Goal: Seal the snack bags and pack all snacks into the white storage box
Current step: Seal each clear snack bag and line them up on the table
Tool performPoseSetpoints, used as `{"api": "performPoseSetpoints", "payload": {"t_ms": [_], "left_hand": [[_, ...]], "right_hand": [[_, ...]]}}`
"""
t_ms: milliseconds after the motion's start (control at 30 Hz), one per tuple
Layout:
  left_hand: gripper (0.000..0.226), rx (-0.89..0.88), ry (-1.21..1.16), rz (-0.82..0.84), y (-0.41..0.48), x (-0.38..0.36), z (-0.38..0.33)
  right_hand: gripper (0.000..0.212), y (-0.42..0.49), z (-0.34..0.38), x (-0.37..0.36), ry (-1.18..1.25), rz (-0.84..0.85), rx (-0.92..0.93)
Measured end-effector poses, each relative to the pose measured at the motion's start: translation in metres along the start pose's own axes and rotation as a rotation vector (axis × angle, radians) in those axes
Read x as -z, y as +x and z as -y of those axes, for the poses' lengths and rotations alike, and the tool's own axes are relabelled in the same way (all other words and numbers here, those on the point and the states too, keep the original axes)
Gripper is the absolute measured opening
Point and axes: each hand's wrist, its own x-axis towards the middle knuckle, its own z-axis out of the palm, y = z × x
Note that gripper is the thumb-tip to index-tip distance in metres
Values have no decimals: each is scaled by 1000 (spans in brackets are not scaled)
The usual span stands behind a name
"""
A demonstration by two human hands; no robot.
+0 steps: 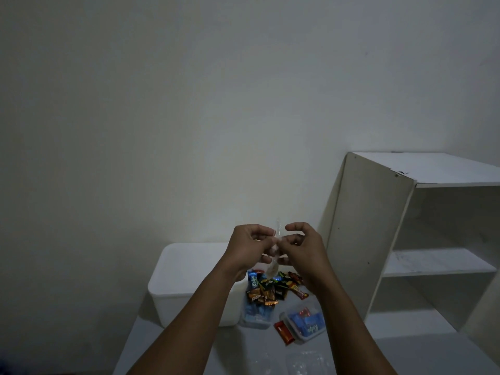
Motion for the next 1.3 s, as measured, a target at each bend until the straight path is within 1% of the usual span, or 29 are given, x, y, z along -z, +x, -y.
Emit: {"api": "performPoseSetpoints", "payload": {"t_ms": [67,167,233,367,467,533,567,667,700,833,900,967,1000,1067,1133,1167,1233,1300], "left_hand": [[14,-1,-17,-17,1,2,1],[14,4,-57,-28,2,2,3],[14,4,-67,-35,2,1,3],[16,19,-79,-9,4,-1,1],[18,42,-133,-62,7,-4,-2],[15,44,-135,-79,8,-5,-3],[13,51,-133,-65,8,-6,-4],[12,85,-153,-12,7,-9,-1],[12,93,-158,-8,7,-10,0],[11,114,-190,-41,7,-15,3],[13,116,-195,-61,7,-14,3],[13,76,-177,-94,8,-11,5],[14,47,-137,-101,10,-8,6],[28,9,-19,-63,13,-2,12],[46,29,45,61,14,4,19],[47,53,53,137,12,6,22],[33,114,63,247,10,8,28],[17,156,33,241,8,7,39]], "right_hand": [[37,-2,2,0,5,52,-27],[35,-4,3,1,-16,60,-22],[38,-4,3,1,-21,80,-24],[37,-2,3,5,-76,110,-4],[40,-5,6,4,-101,171,30],[40,-6,6,2,-110,184,35],[36,-6,5,1,-123,163,34],[17,-3,2,1,-148,35,44],[15,-2,1,1,-153,12,53],[18,-3,-3,1,-148,1,57],[19,-3,-6,2,-149,-52,53],[20,-2,-5,5,-124,-69,36],[20,-2,-3,7,-98,-45,17],[21,-1,3,14,-44,46,-39],[23,0,9,21,3,127,-96],[23,1,12,24,39,150,-120],[22,2,13,27,125,155,-158],[22,2,7,29,205,105,-205]]}}
